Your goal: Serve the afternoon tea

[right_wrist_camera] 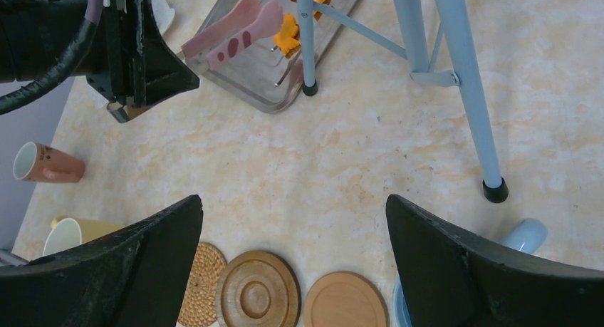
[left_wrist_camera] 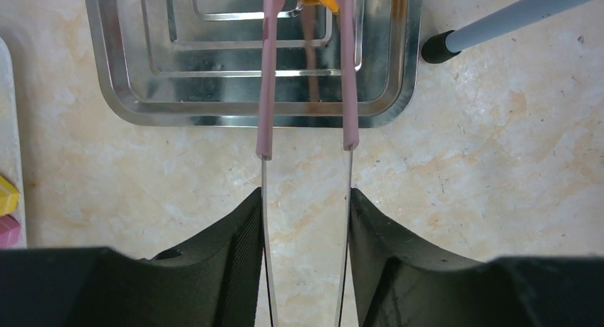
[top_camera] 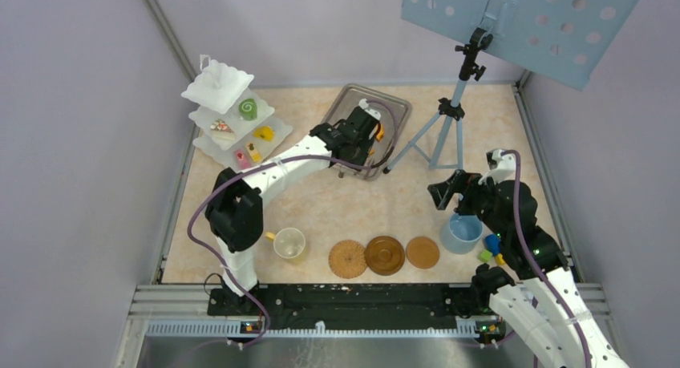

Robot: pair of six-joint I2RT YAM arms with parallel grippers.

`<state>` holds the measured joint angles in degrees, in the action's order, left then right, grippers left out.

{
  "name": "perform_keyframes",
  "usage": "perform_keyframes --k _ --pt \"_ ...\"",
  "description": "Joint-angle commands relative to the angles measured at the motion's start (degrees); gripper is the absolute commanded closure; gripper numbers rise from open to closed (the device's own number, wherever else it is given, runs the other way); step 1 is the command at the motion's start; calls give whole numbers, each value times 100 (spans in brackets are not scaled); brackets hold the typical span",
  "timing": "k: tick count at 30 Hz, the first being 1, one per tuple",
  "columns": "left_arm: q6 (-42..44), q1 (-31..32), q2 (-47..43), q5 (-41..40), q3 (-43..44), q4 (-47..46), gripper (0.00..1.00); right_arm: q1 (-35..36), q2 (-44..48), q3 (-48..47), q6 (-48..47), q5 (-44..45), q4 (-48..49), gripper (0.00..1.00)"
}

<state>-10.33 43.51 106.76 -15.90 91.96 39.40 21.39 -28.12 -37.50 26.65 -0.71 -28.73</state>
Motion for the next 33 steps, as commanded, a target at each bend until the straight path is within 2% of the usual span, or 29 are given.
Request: perform_keyframes --k 1,7,24,26,33 --pt "-648 -128 -110 75 414 28 50 62 65 5 33 44 209 2" --pt "-1166 -132 244 -59 685 42 47 65 76 5 32 45 202 2" --pt "-1724 -132 921 -91 744 -196 43 59 78 23 23 53 237 2" --pt "-1734 -132 959 -95 735 -196 45 63 78 23 24 53 243 2" --pt "-1605 -132 954 -119 727 -204 59 59 68 32 23 53 255 2"
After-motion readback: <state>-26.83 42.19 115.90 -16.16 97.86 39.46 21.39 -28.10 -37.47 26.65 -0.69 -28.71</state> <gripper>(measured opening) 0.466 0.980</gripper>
